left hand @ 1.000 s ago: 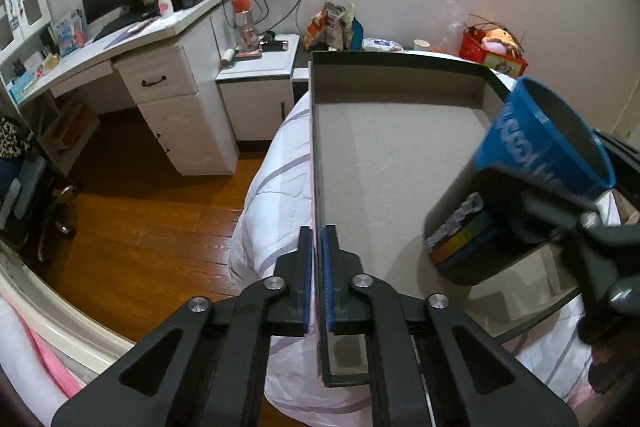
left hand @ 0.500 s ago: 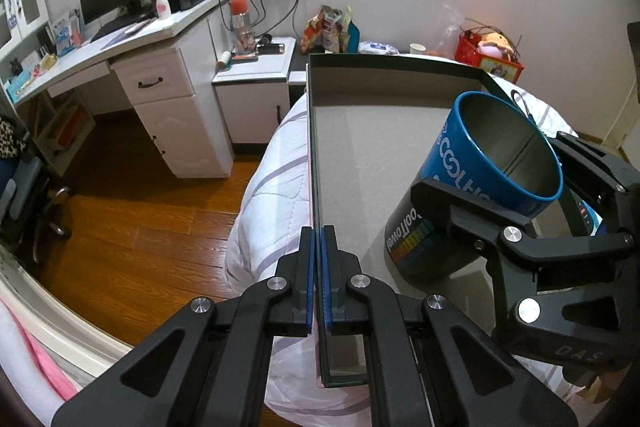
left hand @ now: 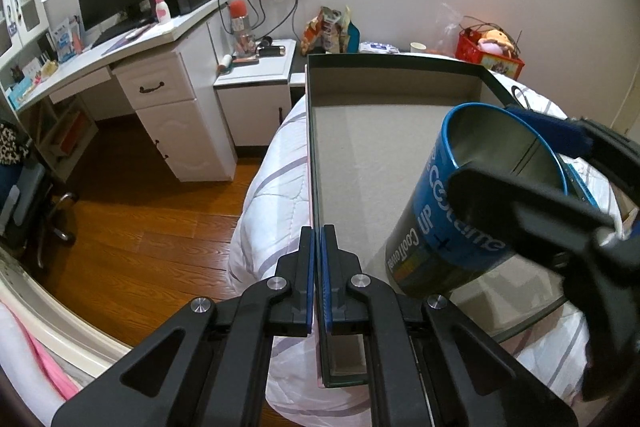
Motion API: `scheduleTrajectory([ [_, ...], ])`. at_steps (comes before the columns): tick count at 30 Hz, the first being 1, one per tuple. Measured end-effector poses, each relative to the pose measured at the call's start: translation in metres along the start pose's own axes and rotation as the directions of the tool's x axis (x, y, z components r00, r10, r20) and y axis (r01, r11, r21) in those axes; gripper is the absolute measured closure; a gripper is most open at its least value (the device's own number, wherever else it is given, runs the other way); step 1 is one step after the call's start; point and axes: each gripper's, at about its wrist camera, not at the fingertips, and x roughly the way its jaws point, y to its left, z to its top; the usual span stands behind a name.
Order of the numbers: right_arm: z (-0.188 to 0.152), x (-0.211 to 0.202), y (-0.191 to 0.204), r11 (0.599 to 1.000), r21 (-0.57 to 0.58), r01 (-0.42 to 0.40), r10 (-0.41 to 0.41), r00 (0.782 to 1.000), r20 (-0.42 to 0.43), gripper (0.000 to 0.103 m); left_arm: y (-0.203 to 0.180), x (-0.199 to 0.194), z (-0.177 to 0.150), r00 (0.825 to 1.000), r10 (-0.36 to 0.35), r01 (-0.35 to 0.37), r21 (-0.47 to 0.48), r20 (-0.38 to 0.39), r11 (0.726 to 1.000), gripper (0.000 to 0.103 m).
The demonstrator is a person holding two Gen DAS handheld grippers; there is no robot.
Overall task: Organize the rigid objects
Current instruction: 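Carry the blue cup into the tray box and release it with the right gripper, then move the right gripper back to the blue highlighter on the table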
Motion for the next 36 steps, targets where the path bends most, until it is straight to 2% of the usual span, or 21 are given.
scheduleTrajectory([
  [3, 0.000, -0.010, -0.001, 1.000, 0.025, -0.007, 0.006, 1.000, 0.020, 0.024, 0.000, 0.000, 0.000, 1.000, 0.001, -0.001, 0.000, 0.000, 1.000, 0.101],
  [7, 0.001, -0.043, -0.009, 0.998, 0.063, -0.014, 0.008, 0.995, 0.095, 0.024, 0.000, 0.000, 0.000, 1.000, 0.000, 0.000, 0.005, 0.000, 1.000, 0.101],
  [12, -0.003, -0.099, -0.028, 0.992, 0.099, 0.080, -0.098, 0.978, 0.185, 0.023, 0.001, 0.000, 0.000, 1.000, 0.005, -0.005, 0.007, 0.000, 1.000, 0.101],
  [14, -0.008, -0.113, -0.039, 0.984, 0.125, 0.127, -0.150, 0.969, 0.194, 0.022, 0.002, 0.000, -0.001, 1.000, 0.008, -0.008, 0.008, 0.001, 1.000, 0.101],
  [20, -0.038, -0.143, -0.089, 0.936, 0.261, 0.238, -0.284, 0.946, 0.158, 0.022, -0.002, 0.003, -0.003, 1.000, 0.020, -0.020, 0.010, -0.005, 1.000, 0.101],
  [25, -0.065, -0.151, -0.122, 0.880, 0.337, 0.334, -0.380, 0.921, 0.080, 0.022, -0.004, 0.001, -0.003, 1.000, 0.024, -0.024, 0.012, -0.007, 1.000, 0.100],
  [34, -0.096, -0.141, -0.155, 0.820, 0.334, 0.465, -0.474, 0.878, -0.060, 0.022, -0.005, 0.001, -0.004, 0.999, 0.038, -0.038, 0.018, -0.006, 0.999, 0.100],
  [36, -0.102, -0.137, -0.161, 0.821, 0.328, 0.467, -0.467, 0.880, -0.084, 0.022, -0.005, 0.000, -0.004, 0.999, 0.041, -0.041, 0.021, -0.005, 0.999, 0.100],
])
